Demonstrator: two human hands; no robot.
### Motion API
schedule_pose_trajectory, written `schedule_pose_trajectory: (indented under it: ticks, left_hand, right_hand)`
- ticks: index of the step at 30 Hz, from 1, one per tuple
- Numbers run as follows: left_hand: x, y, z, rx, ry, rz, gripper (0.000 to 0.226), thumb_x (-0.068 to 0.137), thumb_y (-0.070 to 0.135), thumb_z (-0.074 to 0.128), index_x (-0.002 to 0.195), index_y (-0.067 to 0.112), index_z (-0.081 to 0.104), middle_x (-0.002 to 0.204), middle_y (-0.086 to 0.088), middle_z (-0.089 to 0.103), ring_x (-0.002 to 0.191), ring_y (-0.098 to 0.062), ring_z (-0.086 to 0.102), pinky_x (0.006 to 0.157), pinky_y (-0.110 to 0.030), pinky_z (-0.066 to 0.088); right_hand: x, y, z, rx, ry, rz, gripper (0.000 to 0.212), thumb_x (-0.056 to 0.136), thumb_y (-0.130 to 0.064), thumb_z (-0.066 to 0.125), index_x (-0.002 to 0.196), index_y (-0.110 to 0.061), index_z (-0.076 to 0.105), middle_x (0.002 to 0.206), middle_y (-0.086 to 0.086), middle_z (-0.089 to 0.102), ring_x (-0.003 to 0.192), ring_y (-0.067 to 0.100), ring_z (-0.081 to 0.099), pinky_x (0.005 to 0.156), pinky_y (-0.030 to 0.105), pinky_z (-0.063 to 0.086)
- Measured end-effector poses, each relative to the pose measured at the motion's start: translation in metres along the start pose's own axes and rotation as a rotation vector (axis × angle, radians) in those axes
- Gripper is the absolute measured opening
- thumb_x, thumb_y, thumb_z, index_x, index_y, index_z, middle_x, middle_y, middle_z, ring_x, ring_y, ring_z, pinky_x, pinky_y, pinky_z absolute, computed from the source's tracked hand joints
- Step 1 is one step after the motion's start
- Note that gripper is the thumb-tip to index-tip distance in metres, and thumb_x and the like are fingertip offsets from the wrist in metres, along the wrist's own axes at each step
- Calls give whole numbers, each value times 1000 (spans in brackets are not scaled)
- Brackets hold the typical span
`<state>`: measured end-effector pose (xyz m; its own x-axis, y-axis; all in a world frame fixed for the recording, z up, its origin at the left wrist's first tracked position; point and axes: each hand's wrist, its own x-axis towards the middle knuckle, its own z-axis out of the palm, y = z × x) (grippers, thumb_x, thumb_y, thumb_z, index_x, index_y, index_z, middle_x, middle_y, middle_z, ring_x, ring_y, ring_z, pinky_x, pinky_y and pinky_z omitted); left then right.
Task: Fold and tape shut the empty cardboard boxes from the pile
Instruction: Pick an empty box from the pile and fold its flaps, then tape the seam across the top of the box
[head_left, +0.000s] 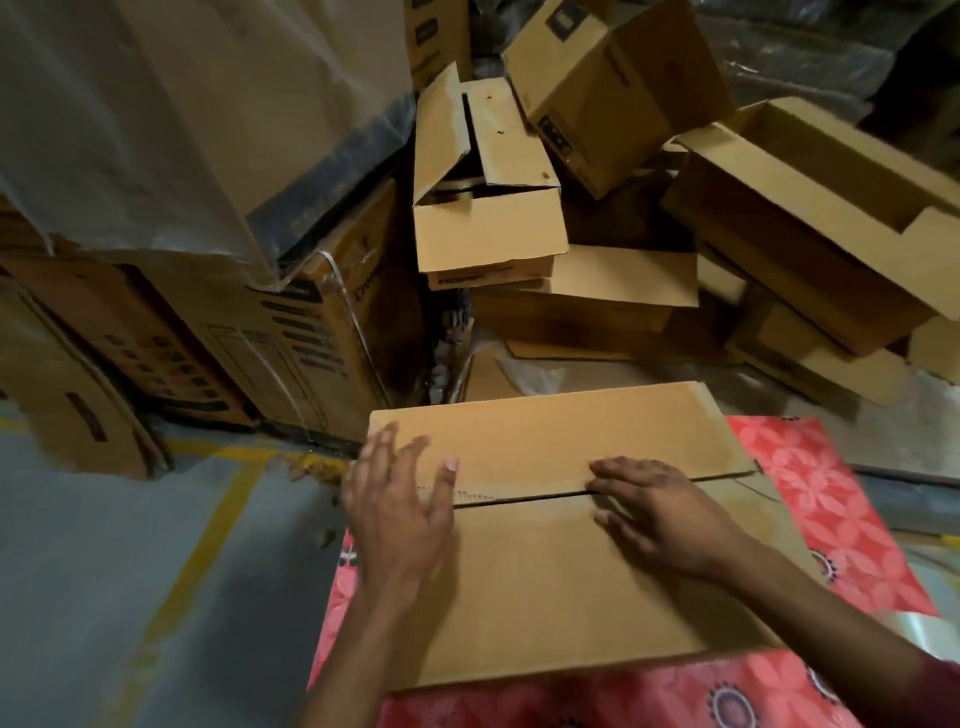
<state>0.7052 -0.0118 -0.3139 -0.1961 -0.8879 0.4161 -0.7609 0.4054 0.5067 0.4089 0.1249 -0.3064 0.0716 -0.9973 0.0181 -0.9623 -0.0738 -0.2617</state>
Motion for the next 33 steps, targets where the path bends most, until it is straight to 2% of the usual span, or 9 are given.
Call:
schedule_pose_trajectory:
  ticks: [2, 6, 11, 16, 18, 20, 24, 28, 33]
  left_hand:
    - [-13, 35, 17, 59, -226, 144, 63, 97, 65, 39, 142, 26, 61, 162, -3, 44, 150, -25, 38, 120, -49, 33]
    - [-41, 110, 67, 144, -658, 299, 92, 90, 75, 13, 166, 24, 19, 175, 1, 6, 161, -18, 1, 128, -44, 1]
    - [-60, 191, 111, 317, -718, 286, 96, 82, 61, -8, 167, 21, 13, 175, -4, 1, 161, -21, -5, 121, -70, -7]
    - [-71, 242, 133, 374, -769, 256, 110, 79, 83, -8, 167, 19, 10, 175, -8, -4, 161, -27, -9, 119, -74, -4]
    - [-76, 255, 141, 399, -784, 202, 114, 82, 91, 0, 167, 16, 4, 174, -10, -8, 160, -29, -13, 118, -75, -5]
    - [-80, 270, 147, 396, -774, 116, 120, 80, 97, 8, 167, 14, 0, 174, -13, -11, 160, -30, -16, 118, -74, -9]
    - [-84, 304, 161, 350, -727, -66, 140, 65, 109, 7, 166, 13, -3, 172, -19, -13, 158, -32, -20, 116, -72, -16]
    - [-91, 316, 182, 405, -673, -125, 126, 79, 94, 32, 166, 9, -3, 172, -22, -10, 159, -36, -16, 117, -76, -10]
    - [-99, 313, 189, 434, -643, -56, 103, 93, 78, 27, 166, 12, -2, 174, -14, -11, 159, -34, -16, 116, -77, -6]
  right_hand:
    - [-19, 20, 7, 34, 98, 15, 42, 102, -46, 44, 132, -29, 68, 148, -7, 58, 137, 17, 54, 111, 37, 44]
    - [-40, 41, 22, 363, 286, 108, 34, 96, -22, 50, 119, -19, 75, 133, -4, 70, 127, 12, 63, 115, 24, 39]
    - [-56, 60, 11, 741, 672, 355, 36, 78, -4, 54, 102, -16, 79, 104, -15, 75, 99, 1, 71, 87, 27, 58]
    - [-136, 125, 7, 496, 864, 508, 30, 80, 1, 60, 95, -17, 79, 97, -10, 75, 91, 10, 71, 79, 27, 57]
    - [-177, 164, 10, 415, 704, 604, 28, 81, -1, 68, 98, -20, 80, 99, -9, 77, 92, 18, 71, 82, 34, 58]
    - [-215, 204, 14, 335, 317, 662, 34, 78, -20, 78, 113, -22, 78, 111, -2, 76, 105, 26, 69, 92, 35, 52]
    - [-263, 255, 28, 83, -339, 643, 94, 65, -65, 77, 150, -36, 49, 146, 2, 57, 134, 26, 51, 106, 37, 45]
    - [-275, 270, 41, 47, -408, 567, 104, 62, -80, 72, 153, -38, 44, 147, -1, 56, 135, 25, 49, 106, 39, 46]
    - [-271, 270, 52, 117, -420, 506, 90, 71, -61, 79, 150, -31, 49, 143, -2, 62, 128, 23, 59, 99, 36, 51]
